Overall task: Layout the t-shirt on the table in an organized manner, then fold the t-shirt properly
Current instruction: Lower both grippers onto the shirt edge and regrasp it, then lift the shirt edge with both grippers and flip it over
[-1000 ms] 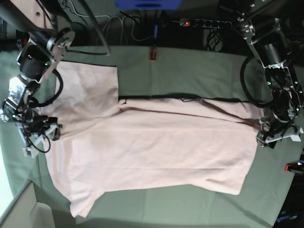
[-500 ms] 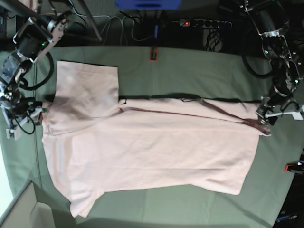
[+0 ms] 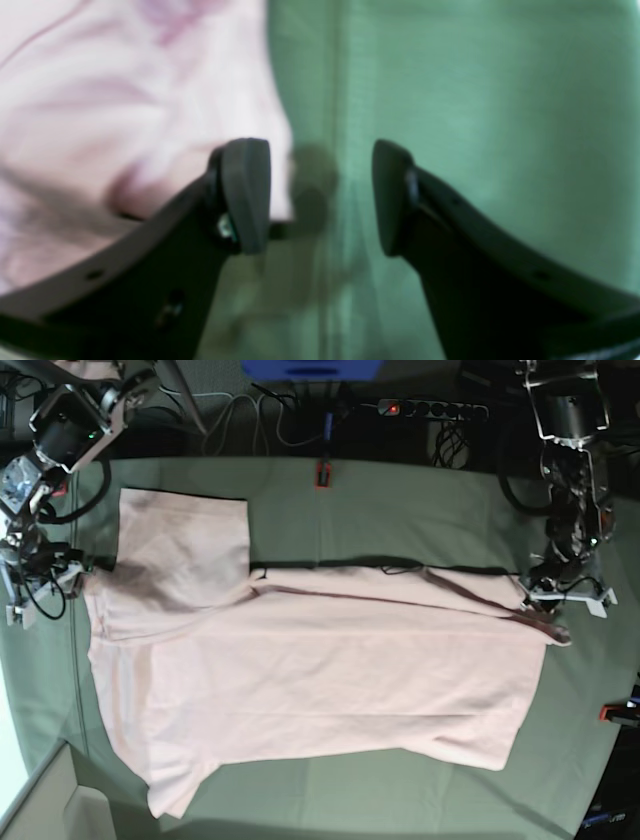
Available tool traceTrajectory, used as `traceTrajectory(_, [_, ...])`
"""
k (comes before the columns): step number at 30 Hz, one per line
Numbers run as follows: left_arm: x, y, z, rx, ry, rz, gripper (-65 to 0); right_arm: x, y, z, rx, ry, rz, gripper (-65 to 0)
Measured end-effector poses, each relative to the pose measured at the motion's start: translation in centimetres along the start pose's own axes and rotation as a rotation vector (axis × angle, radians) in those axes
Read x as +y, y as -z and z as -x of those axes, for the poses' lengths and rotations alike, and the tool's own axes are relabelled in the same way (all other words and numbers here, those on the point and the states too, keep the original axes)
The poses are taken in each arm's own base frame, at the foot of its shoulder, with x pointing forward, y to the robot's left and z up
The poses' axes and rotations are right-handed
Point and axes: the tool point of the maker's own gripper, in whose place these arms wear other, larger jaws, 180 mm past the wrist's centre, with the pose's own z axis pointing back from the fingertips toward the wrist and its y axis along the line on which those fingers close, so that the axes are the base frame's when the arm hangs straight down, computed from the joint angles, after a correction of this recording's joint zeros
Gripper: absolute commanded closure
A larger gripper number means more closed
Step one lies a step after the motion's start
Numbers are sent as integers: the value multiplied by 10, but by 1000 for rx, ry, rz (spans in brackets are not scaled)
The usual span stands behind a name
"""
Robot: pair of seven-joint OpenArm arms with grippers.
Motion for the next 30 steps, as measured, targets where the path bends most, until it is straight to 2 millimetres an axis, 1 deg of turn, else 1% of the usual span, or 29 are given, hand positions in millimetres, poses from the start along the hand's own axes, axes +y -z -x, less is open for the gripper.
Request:
traceTrajectory(2, [-2,1,4,9,-1,2,-170,1,0,-2,-9,3,-3,-328])
traceTrajectory(4, [-3,1,7,16,-5,6,-67,4,1,-2,-8,4,-9,-329])
traceTrajectory(5, [-3,1,7,16,-6,6,-20,4,0,-1,-7,4,-9,-330])
traceTrajectory(6, [-3,1,7,20,-5,7,0,4,0,0,-4,3,-8,-329])
traceTrajectory(9, [-3,1,8,20,-6,6,-8,3,0,5,5,3,-6,-329])
traceTrajectory(12, [-3,1,8,20,-6,6,0,3,-1,10,17,1,-8,-331])
traceTrajectory(22, [-3,1,7,19,-6,6,0,3,-1,9,15,1,-7,-332])
traceTrajectory(26, [-3,1,8,20,-6,6,0,1,-9,1,-15,-20,12,-332])
traceTrajectory(28, [-3,1,7,19,-6,6,0,7,-10,1,-10,-48,11,-332])
traceTrajectory(30, [-3,1,8,20,-6,6,0,21,-8,0,-13,-62,-14,-332])
